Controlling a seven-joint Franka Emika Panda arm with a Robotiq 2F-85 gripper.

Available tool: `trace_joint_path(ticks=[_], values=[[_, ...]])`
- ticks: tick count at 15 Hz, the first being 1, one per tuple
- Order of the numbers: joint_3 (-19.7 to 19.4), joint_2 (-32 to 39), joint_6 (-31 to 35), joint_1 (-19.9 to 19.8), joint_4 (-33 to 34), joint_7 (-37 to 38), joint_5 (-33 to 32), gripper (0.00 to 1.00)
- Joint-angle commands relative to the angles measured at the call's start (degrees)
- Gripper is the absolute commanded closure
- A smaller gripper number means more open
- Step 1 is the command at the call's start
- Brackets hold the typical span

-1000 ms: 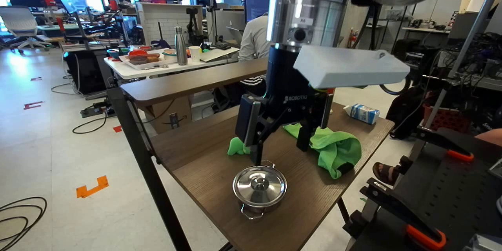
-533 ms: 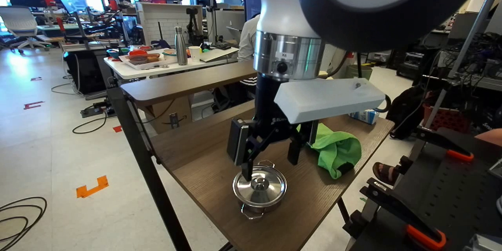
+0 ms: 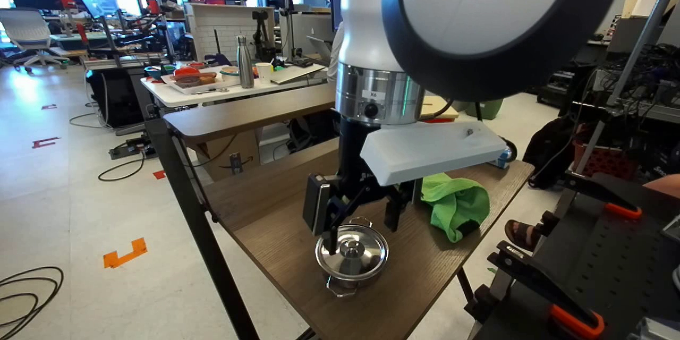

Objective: Uncover the pot

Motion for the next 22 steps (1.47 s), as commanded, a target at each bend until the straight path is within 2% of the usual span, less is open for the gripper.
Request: trace_joint_path(ticks=[1,10,11,12,22], values=[[-1.16,1.82,0.62,1.27,1.77,0.25,0.13,0.28],[-2.51,4.37,0.13,2.04,3.78,0.35,-0.27,0.97],[-2.67,4.32,0.09,2.17,3.92,0.37,-0.33,1.00],[-2.66,4.21,-0.14,2.09,3.94,0.27,-0.24,0.96],[-1.93,-1.32,-2.84,-0.70,4.67,-1.46,0.53,0.95]])
